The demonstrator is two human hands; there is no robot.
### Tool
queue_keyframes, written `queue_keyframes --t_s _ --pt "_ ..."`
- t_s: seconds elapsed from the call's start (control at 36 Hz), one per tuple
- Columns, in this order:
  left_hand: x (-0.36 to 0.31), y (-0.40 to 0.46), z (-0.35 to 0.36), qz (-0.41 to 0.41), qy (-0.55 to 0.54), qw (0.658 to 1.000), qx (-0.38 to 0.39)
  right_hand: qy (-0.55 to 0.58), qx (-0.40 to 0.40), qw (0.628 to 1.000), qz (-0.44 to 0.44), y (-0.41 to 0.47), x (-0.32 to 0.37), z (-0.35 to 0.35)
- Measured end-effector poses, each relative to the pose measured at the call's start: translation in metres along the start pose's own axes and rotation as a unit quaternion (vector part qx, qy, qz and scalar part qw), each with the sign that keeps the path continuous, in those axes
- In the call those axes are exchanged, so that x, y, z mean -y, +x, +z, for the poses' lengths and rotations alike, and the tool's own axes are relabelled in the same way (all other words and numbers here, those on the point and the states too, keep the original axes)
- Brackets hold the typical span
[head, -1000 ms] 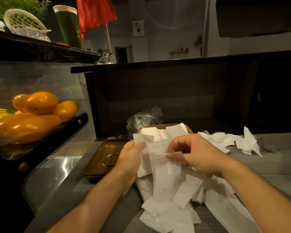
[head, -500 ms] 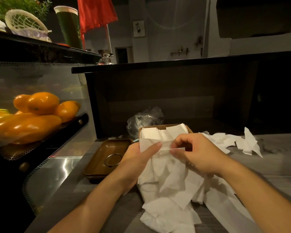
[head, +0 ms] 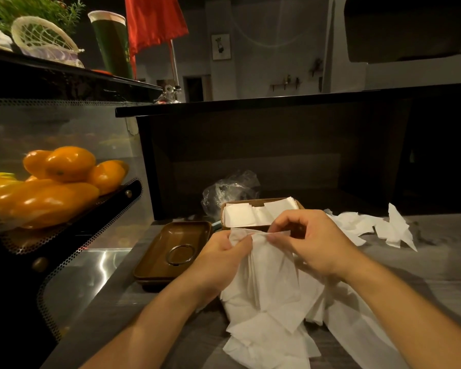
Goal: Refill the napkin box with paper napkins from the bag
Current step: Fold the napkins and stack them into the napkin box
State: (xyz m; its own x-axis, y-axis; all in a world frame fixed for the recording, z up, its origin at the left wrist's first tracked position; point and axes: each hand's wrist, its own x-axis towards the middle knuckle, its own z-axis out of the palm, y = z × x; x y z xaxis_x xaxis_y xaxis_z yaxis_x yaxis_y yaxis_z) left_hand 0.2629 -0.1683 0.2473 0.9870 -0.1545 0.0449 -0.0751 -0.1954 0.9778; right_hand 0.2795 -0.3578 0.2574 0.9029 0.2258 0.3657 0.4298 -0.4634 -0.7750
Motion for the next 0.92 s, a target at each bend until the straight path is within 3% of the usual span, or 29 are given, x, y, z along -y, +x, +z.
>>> queue_keyframes --t_s 0.14,0.28,0.44,0.58,0.69,0.78,0.83,0.92 --pt "-0.003 -0.003 0.002 0.006 -0.016 1.0 0.015 0.01 -0.041 0.999 0.016 0.0 0.003 0.001" --pt "-0.005 -0.002 0.003 -0.034 -0.098 0.994 -0.014 -0.012 -0.012 1.0 0.014 -0.001 0.008 -0.002" --pt "-0.006 0.0 -0.006 -0.02 -0.145 0.989 -0.017 0.167 0.16 0.973 -0.026 -0.016 0.045 -0.02" --pt "-0.009 -0.001 -0.004 -0.039 -0.192 0.979 0.062 0.048 0.036 0.996 -0.06 -0.006 0.04 0.007" --pt "-0.008 0.0 -0.005 -0.071 -0.25 0.957 0.126 -0.019 -0.017 0.996 -0.086 0.001 0.027 0.015" --pt "-0.004 0.0 -0.008 -0.05 -0.24 0.955 0.166 -0.014 -0.045 0.994 -0.098 0.002 0.023 0.017" --pt "-0.004 -0.001 -0.009 -0.033 -0.204 0.96 0.188 -0.019 -0.05 0.993 -0.104 0.003 0.021 0.016" --pt "-0.003 -0.001 -0.008 -0.009 -0.125 0.978 0.166 -0.012 0.028 0.999 -0.028 0.003 0.021 0.012"
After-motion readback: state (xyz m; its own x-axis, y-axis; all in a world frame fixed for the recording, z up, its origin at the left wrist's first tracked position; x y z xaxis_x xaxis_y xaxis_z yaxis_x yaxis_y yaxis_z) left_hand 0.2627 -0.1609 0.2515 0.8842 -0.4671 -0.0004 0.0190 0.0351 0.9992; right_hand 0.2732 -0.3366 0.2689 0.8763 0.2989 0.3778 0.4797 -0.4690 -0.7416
